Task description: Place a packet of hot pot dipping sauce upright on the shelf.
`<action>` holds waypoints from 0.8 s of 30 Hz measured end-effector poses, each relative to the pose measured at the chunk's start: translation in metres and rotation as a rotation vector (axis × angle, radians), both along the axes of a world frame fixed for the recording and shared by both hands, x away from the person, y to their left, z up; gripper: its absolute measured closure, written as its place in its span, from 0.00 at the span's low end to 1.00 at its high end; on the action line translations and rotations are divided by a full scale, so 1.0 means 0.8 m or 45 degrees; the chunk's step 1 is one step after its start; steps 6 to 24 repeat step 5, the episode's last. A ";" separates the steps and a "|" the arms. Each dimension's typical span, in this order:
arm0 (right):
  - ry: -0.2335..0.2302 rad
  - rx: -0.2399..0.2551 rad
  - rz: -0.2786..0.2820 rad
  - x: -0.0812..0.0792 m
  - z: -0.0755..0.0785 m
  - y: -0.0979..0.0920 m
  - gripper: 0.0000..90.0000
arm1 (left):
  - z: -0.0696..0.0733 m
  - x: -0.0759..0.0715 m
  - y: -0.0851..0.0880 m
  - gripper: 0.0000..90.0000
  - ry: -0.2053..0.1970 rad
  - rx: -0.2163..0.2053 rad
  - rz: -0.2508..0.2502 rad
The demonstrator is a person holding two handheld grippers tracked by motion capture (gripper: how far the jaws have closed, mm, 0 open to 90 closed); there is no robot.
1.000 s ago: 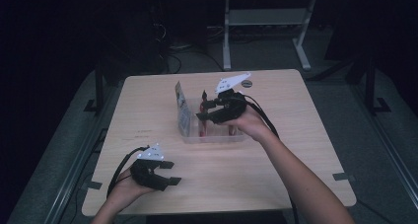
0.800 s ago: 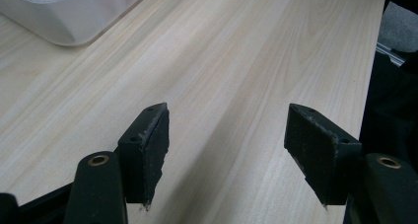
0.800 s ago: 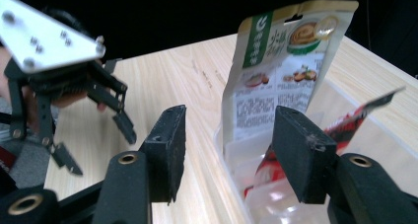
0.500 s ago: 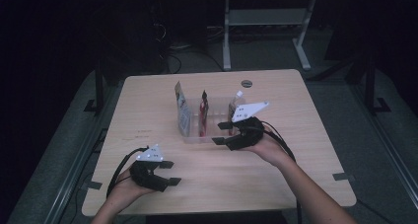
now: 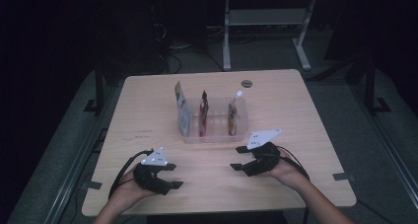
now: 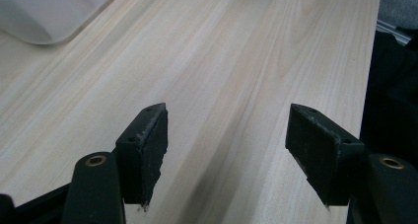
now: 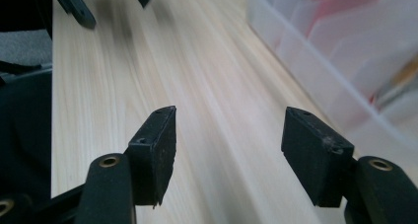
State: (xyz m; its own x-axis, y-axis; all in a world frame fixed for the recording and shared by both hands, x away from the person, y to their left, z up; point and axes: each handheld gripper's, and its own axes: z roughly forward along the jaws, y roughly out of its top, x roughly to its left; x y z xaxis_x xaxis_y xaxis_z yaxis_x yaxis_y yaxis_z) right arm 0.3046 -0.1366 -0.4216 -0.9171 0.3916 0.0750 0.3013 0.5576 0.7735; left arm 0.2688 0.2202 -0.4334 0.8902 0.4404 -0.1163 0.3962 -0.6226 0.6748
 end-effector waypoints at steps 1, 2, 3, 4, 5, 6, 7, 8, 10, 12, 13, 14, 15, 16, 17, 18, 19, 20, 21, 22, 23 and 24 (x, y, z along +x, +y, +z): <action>0.006 -0.004 -0.005 -0.001 -0.003 -0.002 0.41 | 0.000 0.000 0.000 0.35 -0.001 0.006 -0.004; 0.004 -0.011 -0.008 -0.001 -0.004 -0.003 0.41 | 0.000 0.000 -0.001 0.35 -0.001 0.010 -0.005; 0.003 -0.010 -0.015 -0.001 -0.005 -0.003 0.41 | 0.000 0.000 -0.001 0.35 -0.007 0.011 -0.008; 0.005 -0.006 -0.017 -0.001 -0.005 -0.003 0.40 | -0.001 -0.001 -0.002 0.35 -0.011 0.012 -0.011; -0.001 -0.002 -0.019 0.000 -0.005 -0.004 0.39 | -0.001 -0.001 -0.002 0.34 -0.010 0.011 -0.010; -0.001 -0.002 -0.019 0.000 -0.005 -0.004 0.39 | -0.001 -0.001 -0.002 0.34 -0.010 0.011 -0.010; -0.001 -0.002 -0.019 0.000 -0.005 -0.004 0.39 | -0.001 -0.001 -0.002 0.34 -0.010 0.011 -0.010; -0.001 -0.002 -0.019 0.000 -0.005 -0.004 0.39 | -0.001 -0.001 -0.002 0.34 -0.010 0.011 -0.010; -0.001 -0.002 -0.019 0.000 -0.005 -0.004 0.39 | -0.001 -0.001 -0.002 0.34 -0.010 0.011 -0.010; -0.001 -0.002 -0.019 0.000 -0.005 -0.004 0.39 | -0.001 -0.001 -0.002 0.34 -0.010 0.011 -0.010; -0.001 -0.002 -0.019 0.000 -0.005 -0.004 0.39 | -0.001 -0.001 -0.002 0.34 -0.010 0.011 -0.010; -0.001 -0.002 -0.019 0.000 -0.005 -0.004 0.39 | -0.001 -0.001 -0.002 0.34 -0.010 0.011 -0.010; -0.001 -0.002 -0.019 0.000 -0.005 -0.004 0.39 | -0.001 -0.001 -0.002 0.34 -0.010 0.011 -0.010; -0.001 -0.002 -0.019 0.000 -0.005 -0.004 0.39 | -0.001 -0.001 -0.002 0.34 -0.010 0.011 -0.010; -0.001 -0.002 -0.019 0.000 -0.005 -0.004 0.39 | -0.001 -0.001 -0.002 0.34 -0.010 0.011 -0.010; -0.001 -0.002 -0.019 0.000 -0.005 -0.004 0.39 | -0.001 -0.001 -0.002 0.34 -0.010 0.011 -0.010; -0.001 -0.002 -0.019 0.000 -0.005 -0.004 0.39 | -0.001 -0.001 -0.002 0.34 -0.010 0.011 -0.010; -0.001 -0.002 -0.019 0.000 -0.005 -0.004 0.39 | -0.001 -0.001 -0.002 0.34 -0.010 0.011 -0.010; -0.001 -0.002 -0.019 0.000 -0.005 -0.004 0.39 | -0.001 -0.001 -0.002 0.34 -0.010 0.011 -0.010; -0.001 -0.002 -0.019 0.000 -0.005 -0.004 0.39 | -0.001 -0.001 -0.002 0.34 -0.010 0.011 -0.010; -0.001 -0.002 -0.019 0.000 -0.005 -0.004 0.39 | -0.001 -0.001 -0.002 0.34 -0.010 0.011 -0.010; -0.001 -0.002 -0.019 0.000 -0.005 -0.004 0.39 | -0.001 -0.001 -0.002 0.34 -0.010 0.011 -0.010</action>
